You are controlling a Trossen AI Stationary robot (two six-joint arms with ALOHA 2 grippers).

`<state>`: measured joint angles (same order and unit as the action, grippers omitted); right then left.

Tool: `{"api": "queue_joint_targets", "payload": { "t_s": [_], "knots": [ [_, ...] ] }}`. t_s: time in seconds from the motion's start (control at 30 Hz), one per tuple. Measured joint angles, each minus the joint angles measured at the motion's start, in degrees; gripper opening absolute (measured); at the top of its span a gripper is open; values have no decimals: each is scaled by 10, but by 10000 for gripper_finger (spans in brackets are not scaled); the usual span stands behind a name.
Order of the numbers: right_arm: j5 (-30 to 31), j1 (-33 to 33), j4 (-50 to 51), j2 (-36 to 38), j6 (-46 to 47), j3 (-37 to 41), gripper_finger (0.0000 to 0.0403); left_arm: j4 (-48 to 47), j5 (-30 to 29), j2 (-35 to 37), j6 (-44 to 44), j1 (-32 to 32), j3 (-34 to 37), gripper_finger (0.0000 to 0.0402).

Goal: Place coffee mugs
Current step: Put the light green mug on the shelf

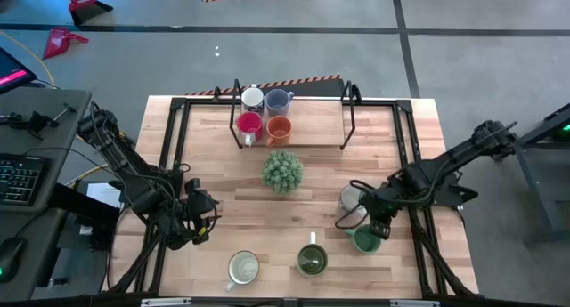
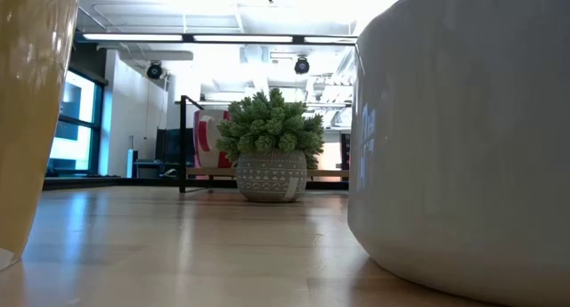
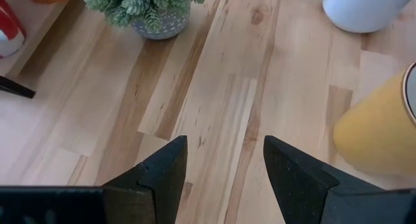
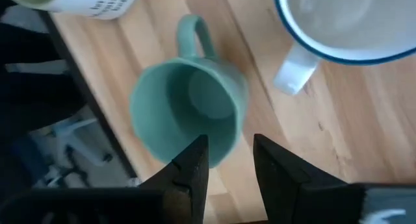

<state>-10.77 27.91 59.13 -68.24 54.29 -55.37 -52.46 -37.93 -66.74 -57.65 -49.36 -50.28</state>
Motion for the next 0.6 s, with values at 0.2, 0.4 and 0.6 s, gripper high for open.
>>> {"api": "queue_joint_targets", "payload": {
  "t_s": [0.2, 0.4, 0.6],
  "knots": [
    [29, 37, -1, -47, 7, 0, 100, -3, 0, 0, -8, 4, 0, 190],
    [48, 52, -4, -100, -3, 0, 100, -2, 3, 0, -8, 20, 0, 190],
    [51, 52, -39, -139, -6, 0, 100, -2, 17, 0, -8, 29, 0, 190]
  ]
}}
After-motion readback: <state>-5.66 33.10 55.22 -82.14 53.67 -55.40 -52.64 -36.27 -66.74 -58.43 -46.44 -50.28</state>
